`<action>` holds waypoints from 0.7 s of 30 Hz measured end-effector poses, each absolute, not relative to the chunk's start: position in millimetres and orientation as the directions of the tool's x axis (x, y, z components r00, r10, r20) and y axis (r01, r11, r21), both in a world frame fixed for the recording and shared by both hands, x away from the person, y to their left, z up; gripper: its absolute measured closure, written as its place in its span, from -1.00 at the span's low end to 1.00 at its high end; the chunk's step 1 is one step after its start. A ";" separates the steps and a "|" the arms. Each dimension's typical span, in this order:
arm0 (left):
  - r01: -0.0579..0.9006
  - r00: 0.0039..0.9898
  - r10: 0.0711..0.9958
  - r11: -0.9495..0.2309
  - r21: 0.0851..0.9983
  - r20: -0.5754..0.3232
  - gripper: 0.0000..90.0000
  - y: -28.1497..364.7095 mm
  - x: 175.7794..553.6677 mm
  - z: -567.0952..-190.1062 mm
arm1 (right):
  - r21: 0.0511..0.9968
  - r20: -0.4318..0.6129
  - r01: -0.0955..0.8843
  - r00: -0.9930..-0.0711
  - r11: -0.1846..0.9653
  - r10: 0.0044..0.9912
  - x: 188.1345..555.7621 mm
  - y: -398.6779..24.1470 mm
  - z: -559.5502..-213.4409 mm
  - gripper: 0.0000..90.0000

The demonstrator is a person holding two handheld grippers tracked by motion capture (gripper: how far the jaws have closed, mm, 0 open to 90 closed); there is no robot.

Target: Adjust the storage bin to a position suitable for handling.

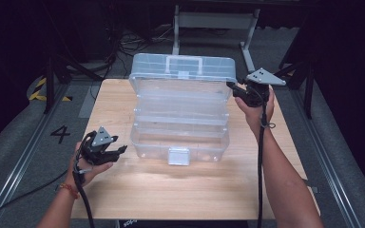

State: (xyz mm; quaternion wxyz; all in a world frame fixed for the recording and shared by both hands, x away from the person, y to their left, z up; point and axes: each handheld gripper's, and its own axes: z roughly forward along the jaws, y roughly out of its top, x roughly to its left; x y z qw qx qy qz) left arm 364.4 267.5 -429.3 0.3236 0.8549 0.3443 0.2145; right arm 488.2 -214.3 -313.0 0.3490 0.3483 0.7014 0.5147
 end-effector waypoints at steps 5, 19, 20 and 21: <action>0.470 0.694 0.701 -0.615 0.634 0.166 -0.10 282.3 344.4 -446.8 | 0.968 -0.122 0.127 -0.521 0.218 0.845 491.9 -214.3 -307.7 0.42; 0.548 0.694 0.720 -0.514 0.660 -0.014 -0.21 298.7 328.8 -474.6 | 0.958 -0.211 0.080 -0.458 0.277 0.864 493.9 -207.5 -295.1 0.51; 0.547 0.694 0.720 -0.513 0.661 -0.016 -0.21 298.4 328.7 -474.8 | 0.958 -0.211 0.080 -0.458 0.277 0.864 493.9 -207.5 -295.1 0.51; 0.546 0.693 0.720 -0.512 0.663 -0.015 -0.21 298.4 328.6 -474.9 | 0.953 -0.232 0.073 -0.447 0.293 0.864 494.2 -206.2 -295.0 0.52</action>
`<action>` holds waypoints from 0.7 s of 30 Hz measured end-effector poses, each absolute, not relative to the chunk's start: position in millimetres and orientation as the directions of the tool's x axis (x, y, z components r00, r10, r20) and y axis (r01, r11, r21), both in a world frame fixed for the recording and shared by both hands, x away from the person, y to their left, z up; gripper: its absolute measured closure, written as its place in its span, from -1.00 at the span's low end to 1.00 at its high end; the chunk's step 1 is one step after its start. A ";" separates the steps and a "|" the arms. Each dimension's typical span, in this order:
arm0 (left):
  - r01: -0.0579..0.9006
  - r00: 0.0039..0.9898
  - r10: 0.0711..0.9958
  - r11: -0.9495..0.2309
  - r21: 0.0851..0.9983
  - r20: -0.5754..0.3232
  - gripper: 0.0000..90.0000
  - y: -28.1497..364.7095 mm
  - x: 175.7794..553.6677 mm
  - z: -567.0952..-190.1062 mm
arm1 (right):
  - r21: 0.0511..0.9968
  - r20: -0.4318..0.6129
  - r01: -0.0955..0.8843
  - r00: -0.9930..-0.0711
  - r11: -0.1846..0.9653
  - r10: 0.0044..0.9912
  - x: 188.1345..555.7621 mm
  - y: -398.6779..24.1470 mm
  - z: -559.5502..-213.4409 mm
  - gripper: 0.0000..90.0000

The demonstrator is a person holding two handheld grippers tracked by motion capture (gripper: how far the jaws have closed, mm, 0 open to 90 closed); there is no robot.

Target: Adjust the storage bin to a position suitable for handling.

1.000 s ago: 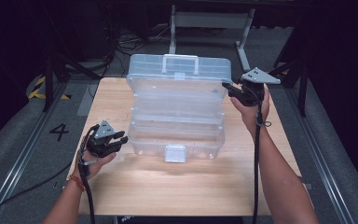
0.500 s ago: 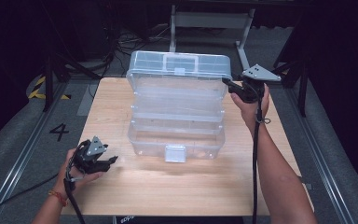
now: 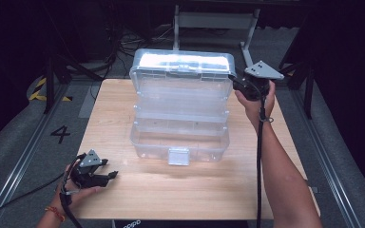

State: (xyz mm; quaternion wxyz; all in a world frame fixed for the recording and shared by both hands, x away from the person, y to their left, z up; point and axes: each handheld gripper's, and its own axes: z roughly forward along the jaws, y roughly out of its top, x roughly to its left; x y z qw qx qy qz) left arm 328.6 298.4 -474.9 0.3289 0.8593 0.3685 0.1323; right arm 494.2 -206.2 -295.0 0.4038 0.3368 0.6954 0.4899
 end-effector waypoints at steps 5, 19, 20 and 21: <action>0.542 0.688 0.726 -0.502 0.673 -0.012 -0.21 300.0 328.1 -476.0 | 0.955 -0.226 0.078 -0.433 0.285 0.873 497.1 -205.9 -295.5 0.56; 0.534 0.675 0.738 -0.483 0.694 -0.006 -0.42 291.9 327.0 -480.3 | 0.947 -0.247 0.107 -0.353 0.302 0.902 518.5 -195.5 -290.9 0.70; 0.530 0.678 0.735 -0.488 0.693 0.000 -0.42 292.1 327.3 -480.1 | 0.947 -0.243 0.114 -0.351 0.299 0.904 520.6 -195.5 -290.3 0.71; 0.532 0.676 0.737 -0.483 0.696 -0.005 -0.42 291.5 327.4 -480.5 | 0.946 -0.245 0.119 -0.348 0.302 0.905 522.8 -195.1 -289.9 0.72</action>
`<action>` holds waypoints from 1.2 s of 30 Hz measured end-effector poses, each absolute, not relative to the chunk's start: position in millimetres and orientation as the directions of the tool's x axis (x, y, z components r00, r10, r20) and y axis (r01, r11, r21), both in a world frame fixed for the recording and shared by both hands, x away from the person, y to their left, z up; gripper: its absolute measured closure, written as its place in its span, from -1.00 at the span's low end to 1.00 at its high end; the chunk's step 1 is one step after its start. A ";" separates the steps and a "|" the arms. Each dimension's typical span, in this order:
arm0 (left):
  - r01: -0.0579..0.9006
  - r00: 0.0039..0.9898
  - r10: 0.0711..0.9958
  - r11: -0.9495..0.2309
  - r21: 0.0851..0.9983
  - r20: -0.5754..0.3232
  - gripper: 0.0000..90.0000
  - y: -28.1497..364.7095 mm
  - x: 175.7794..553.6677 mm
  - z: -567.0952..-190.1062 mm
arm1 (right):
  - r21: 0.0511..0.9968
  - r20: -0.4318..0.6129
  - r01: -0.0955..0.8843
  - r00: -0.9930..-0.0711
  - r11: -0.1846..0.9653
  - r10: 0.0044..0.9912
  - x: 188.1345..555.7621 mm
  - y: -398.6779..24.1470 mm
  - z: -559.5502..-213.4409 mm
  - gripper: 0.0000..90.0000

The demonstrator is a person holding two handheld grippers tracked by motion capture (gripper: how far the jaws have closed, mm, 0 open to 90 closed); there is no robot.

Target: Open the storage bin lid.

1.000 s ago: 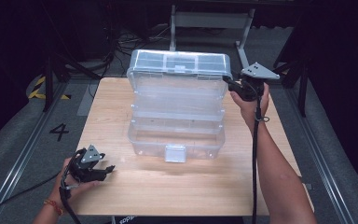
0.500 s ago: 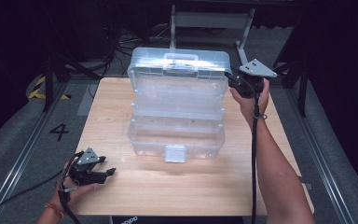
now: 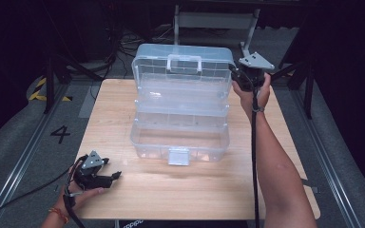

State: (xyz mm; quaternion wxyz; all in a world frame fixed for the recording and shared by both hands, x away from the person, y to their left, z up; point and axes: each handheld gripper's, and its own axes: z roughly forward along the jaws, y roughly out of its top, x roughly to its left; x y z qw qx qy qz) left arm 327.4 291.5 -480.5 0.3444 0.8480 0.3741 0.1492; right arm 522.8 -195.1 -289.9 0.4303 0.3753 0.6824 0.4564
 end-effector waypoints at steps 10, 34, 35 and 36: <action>0.541 0.664 0.747 -0.474 0.695 -0.008 -0.45 289.1 326.9 -480.6 | 0.940 -0.246 0.151 -0.319 0.305 0.916 542.6 -189.7 -288.2 0.78; 0.544 0.649 0.761 -0.461 0.701 -0.003 -0.40 288.7 327.4 -480.9 | 0.901 -0.309 0.202 -0.320 0.383 0.896 583.7 -185.0 -289.2 0.89; 0.539 0.653 0.757 -0.468 0.700 0.003 -0.39 289.3 327.8 -480.6 | 0.901 -0.307 0.205 -0.323 0.383 0.895 586.1 -185.3 -289.8 0.89; 0.540 0.652 0.758 -0.466 0.701 0.001 -0.38 289.2 327.7 -480.6 | 0.901 -0.302 0.210 -0.325 0.380 0.896 587.2 -185.1 -290.0 0.89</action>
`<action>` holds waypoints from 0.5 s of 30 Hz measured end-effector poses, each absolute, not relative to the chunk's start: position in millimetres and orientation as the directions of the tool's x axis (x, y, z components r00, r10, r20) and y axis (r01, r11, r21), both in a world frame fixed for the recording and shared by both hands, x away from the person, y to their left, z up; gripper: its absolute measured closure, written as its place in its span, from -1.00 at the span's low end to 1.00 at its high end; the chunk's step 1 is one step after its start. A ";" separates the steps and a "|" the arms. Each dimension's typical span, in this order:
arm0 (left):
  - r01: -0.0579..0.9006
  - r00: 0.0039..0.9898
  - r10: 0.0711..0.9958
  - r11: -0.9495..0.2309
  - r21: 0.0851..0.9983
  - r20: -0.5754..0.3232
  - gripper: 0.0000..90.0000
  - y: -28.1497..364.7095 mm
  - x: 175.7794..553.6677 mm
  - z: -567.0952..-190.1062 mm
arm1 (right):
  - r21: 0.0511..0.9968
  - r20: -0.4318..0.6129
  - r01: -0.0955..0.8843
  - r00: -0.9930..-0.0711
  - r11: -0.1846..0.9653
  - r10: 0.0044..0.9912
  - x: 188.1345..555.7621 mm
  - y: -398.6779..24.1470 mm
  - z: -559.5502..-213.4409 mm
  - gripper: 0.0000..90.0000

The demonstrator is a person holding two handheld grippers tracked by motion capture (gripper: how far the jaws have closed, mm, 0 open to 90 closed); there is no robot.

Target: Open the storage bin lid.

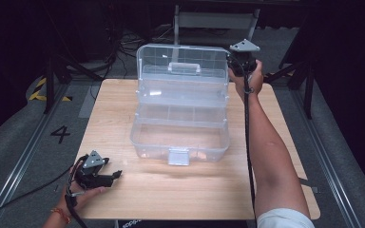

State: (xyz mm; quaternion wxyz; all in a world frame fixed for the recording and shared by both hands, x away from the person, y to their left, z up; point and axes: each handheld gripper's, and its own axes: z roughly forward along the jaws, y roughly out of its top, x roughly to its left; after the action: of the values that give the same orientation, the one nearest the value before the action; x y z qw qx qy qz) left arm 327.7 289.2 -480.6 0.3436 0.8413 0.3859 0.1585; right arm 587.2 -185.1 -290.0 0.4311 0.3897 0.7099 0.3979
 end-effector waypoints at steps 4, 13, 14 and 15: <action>0.540 0.651 0.759 -0.464 0.702 0.001 -0.38 289.1 327.7 -480.7 | 0.896 -0.305 0.215 -0.336 0.388 0.891 593.9 -186.0 -291.4 0.89; 0.546 0.653 0.757 -0.465 0.697 -0.007 -0.38 289.3 327.4 -480.3 | 0.888 -0.287 0.248 -0.363 0.389 0.886 607.6 -188.2 -293.9 0.89; 0.546 0.653 0.757 -0.465 0.697 -0.008 -0.38 289.3 327.4 -480.3 | 0.886 -0.281 0.256 -0.366 0.387 0.887 608.9 -188.2 -294.2 0.89; 0.547 0.653 0.757 -0.464 0.697 -0.008 -0.38 289.3 327.4 -480.3 | 0.885 -0.279 0.258 -0.369 0.386 0.886 610.4 -188.6 -294.6 0.89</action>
State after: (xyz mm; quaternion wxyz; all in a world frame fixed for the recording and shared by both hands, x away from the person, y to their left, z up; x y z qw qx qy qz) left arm 327.4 289.3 -480.3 0.3433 0.8419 0.3873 0.1531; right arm 610.4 -188.6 -294.6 0.4018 0.3924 0.7292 0.3909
